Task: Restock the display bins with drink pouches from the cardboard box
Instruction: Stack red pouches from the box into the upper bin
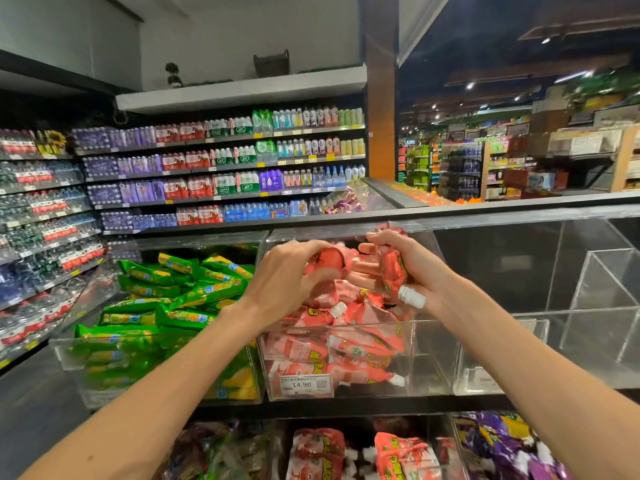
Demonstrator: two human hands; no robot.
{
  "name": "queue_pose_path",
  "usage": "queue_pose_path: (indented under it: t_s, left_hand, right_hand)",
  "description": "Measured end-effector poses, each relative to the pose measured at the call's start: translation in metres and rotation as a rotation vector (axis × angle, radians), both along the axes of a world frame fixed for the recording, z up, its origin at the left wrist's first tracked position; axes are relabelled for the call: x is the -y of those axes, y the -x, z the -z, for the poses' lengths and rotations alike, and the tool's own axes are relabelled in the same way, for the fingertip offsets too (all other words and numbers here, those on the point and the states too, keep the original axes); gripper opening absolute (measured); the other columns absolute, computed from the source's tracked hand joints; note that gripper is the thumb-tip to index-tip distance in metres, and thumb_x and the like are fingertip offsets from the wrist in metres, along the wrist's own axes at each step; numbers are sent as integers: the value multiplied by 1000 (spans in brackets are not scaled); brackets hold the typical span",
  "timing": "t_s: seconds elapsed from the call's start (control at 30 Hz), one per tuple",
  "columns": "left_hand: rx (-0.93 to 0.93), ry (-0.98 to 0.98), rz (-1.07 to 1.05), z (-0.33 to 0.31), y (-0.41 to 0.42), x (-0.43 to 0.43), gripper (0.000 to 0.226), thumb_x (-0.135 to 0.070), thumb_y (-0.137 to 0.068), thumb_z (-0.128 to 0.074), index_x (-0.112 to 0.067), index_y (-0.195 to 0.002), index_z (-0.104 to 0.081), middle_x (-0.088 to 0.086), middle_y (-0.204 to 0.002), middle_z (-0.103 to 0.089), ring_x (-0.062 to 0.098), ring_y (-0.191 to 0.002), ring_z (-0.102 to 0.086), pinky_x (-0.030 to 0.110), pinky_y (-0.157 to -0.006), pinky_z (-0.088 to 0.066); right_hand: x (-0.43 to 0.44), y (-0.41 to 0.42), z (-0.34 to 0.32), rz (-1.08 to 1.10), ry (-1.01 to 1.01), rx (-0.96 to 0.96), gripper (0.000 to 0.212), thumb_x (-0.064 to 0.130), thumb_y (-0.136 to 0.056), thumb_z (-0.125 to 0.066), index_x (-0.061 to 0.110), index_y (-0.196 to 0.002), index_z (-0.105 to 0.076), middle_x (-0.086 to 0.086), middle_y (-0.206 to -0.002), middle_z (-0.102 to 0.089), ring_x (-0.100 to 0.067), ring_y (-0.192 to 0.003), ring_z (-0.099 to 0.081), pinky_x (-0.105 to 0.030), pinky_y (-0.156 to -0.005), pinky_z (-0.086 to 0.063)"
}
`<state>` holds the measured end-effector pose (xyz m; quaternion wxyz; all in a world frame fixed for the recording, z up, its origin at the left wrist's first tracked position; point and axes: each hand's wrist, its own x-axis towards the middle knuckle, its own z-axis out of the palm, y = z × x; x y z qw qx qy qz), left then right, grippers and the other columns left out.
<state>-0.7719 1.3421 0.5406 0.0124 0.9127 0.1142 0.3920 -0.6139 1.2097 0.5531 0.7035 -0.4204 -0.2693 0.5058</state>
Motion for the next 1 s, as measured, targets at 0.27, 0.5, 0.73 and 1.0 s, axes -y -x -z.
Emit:
queue_pose_path:
  t_s: [0.27, 0.5, 0.73, 1.0]
  left_hand:
    - [-73, -9, -182, -2, -21, -30, 40, -32, -90, -70, -12, -124, -63, 10, -104, -73, 26, -96, -65, 33, -81, -46]
    - [-98, 95, -196, 4, -36, -31, 33, -32, -89, -72, -14, -114, -60, 10, -112, -72, 25, -99, -69, 32, -82, -49]
    - [11, 202, -190, 11, -49, -26, 16, -25, -92, -70, -15, -101, -61, 7, -96, -73, 24, -89, -67, 28, -70, -44]
    - [-298, 188, -370, -3, -49, -31, 23, -40, -88, -69, -17, -90, -67, -1, -95, -66, 21, -94, -59, 37, -83, -48]
  right_hand:
    - [8, -4, 8, -5, 36, 6, 30, 14, -81, -71, 2, -106, -60, -23, -113, -61, -34, -100, -65, -41, -75, -62]
    - [11, -6, 13, -81, 50, -32, 28, 15, -78, -73, 4, -101, -63, -15, -89, -66, -26, -74, -70, -36, -71, -61]
    - [13, -4, 9, -88, -2, 10, 10, 11, -94, -59, 5, -103, -60, -14, -87, -59, -21, -66, -62, -30, -64, -60]
    - [12, -8, 19, -65, 22, 33, 19, 16, -83, -72, 7, -98, -63, -12, -82, -65, -24, -69, -67, -36, -68, -61]
